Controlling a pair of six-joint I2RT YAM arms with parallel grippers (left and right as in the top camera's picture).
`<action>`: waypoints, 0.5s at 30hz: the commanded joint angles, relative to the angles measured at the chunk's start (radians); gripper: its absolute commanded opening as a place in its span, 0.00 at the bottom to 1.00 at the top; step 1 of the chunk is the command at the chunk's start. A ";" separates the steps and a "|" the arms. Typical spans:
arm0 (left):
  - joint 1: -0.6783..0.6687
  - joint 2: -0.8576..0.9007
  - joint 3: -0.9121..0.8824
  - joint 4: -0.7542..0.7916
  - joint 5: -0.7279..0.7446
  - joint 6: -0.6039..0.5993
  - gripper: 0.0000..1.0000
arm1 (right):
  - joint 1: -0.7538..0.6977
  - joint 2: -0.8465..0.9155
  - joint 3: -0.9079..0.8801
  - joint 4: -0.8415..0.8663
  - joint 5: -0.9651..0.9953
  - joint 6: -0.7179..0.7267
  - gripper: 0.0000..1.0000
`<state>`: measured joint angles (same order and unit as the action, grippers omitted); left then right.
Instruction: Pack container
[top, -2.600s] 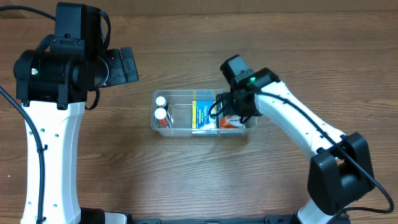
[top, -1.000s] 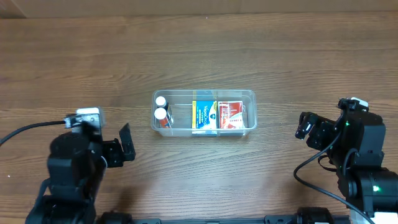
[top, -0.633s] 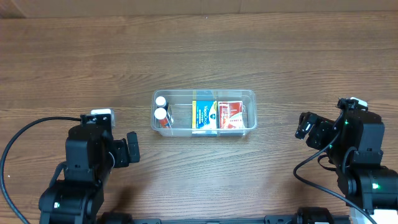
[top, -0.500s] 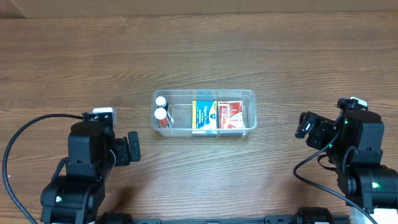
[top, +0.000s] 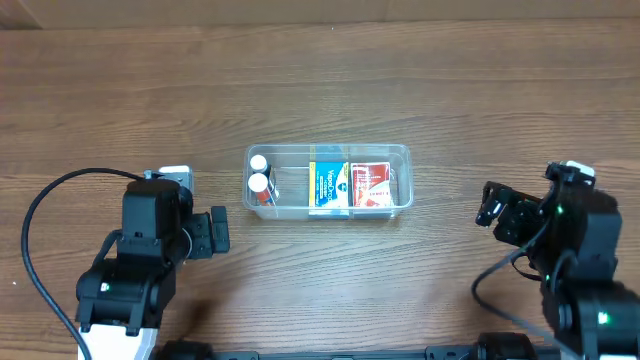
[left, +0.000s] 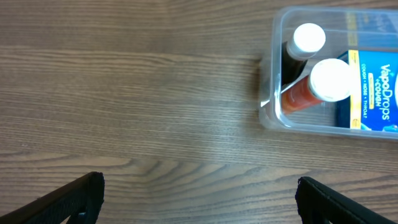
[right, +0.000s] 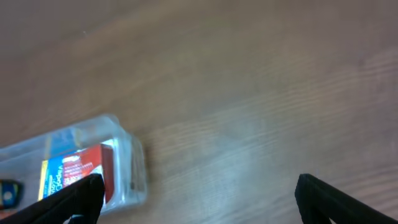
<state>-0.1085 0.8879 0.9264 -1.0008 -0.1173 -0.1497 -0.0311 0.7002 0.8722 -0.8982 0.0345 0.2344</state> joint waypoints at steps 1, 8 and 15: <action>0.004 0.032 -0.010 0.003 -0.016 -0.008 1.00 | 0.004 -0.154 -0.138 0.113 -0.051 -0.087 1.00; 0.004 0.088 -0.010 0.003 -0.016 -0.008 1.00 | 0.005 -0.472 -0.520 0.537 -0.136 -0.087 1.00; 0.004 0.143 -0.010 0.003 -0.016 -0.008 1.00 | 0.048 -0.591 -0.772 0.896 -0.146 -0.146 1.00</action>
<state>-0.1085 1.0073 0.9207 -1.0000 -0.1211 -0.1501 -0.0093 0.1432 0.1905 -0.0807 -0.0921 0.1345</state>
